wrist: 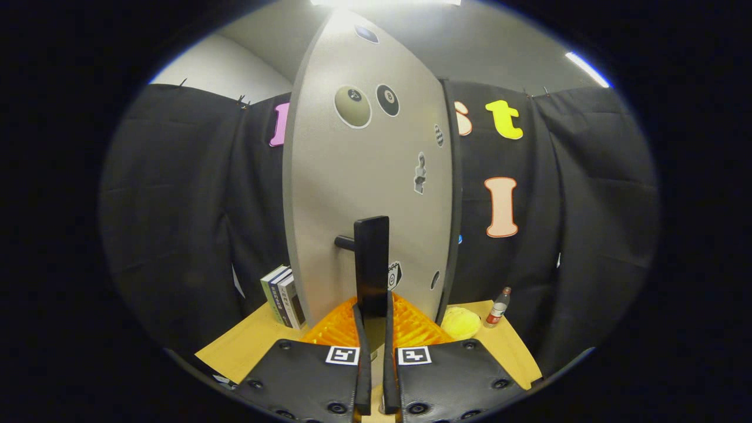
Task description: Open the shoe cabinet door, grab the shoes and put them into the shoe cabinet, then close the shoe cabinet door.
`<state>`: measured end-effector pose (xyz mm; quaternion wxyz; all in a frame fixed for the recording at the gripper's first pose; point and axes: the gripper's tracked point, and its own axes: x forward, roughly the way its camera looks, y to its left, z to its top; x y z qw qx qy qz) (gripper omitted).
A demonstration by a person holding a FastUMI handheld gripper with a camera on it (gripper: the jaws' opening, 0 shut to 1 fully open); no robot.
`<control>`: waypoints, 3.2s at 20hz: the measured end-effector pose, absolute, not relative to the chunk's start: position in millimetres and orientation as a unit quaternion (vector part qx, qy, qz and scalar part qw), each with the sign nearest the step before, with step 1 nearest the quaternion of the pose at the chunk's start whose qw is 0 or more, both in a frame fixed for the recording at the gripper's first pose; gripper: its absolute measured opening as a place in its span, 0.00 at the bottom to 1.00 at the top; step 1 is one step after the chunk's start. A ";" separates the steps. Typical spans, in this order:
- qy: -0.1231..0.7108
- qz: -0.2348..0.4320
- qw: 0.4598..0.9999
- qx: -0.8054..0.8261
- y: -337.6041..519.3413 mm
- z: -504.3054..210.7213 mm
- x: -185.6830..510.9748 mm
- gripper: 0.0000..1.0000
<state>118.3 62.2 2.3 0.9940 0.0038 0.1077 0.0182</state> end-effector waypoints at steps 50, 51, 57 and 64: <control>0.292 0.142 0.945 0.046 202.2 -181.4 45.2 0.98; 0.305 0.140 0.941 0.038 203.1 -201.2 55.3 0.98; 0.430 0.109 0.896 0.011 181.7 -330.7 81.9 0.98; 0.479 0.091 0.873 -0.004 159.7 -416.5 104.3 0.98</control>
